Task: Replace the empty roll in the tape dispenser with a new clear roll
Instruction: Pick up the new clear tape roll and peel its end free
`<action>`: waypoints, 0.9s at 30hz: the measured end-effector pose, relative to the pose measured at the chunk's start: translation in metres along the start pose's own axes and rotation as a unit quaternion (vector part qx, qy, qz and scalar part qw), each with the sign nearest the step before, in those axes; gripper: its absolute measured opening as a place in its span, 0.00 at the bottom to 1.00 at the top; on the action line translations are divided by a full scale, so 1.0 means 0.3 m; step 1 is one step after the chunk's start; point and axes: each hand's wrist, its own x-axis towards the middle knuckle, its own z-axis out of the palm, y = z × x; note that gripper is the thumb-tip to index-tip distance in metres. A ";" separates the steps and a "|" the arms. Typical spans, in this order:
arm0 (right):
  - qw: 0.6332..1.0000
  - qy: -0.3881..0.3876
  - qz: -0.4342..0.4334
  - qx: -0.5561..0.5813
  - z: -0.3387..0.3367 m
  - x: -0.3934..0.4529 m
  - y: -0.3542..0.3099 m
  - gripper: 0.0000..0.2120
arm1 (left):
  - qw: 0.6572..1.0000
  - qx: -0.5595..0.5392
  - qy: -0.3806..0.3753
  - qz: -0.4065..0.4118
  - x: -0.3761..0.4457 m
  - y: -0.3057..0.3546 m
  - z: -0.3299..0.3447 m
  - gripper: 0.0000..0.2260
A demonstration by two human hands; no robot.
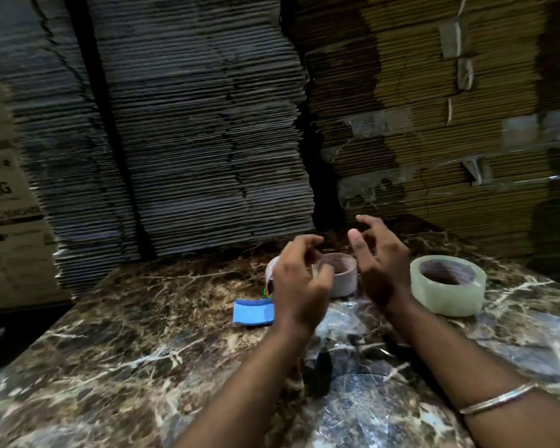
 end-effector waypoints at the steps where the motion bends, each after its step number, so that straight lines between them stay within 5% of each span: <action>1: 1.000 0.016 0.007 0.008 -0.008 0.003 0.005 0.20 | 1.000 -0.010 0.006 -0.013 0.002 0.011 0.032 0.14; 5: 0.998 0.051 0.024 0.017 -0.013 0.009 0.012 0.17 | 0.993 -0.085 0.048 -0.069 -0.019 0.011 0.094 0.11; 10: 0.997 0.078 0.001 0.000 -0.007 0.010 0.008 0.14 | 0.992 -0.095 -0.077 -0.043 -0.069 -0.065 0.111 0.16; 21: 0.987 0.053 0.017 -0.150 -0.073 0.018 -0.041 0.06 | 0.981 -0.080 -0.143 -0.104 -0.095 -0.079 0.100 0.06; 24: 0.956 -0.040 0.073 -0.281 -0.134 -0.004 -0.069 0.11 | 0.979 -0.089 -0.143 -0.118 -0.093 -0.079 0.097 0.08; 27: 0.887 -0.101 0.094 -0.440 -0.195 -0.050 -0.075 0.23 | 0.978 -0.080 -0.145 -0.127 -0.093 -0.085 0.102 0.07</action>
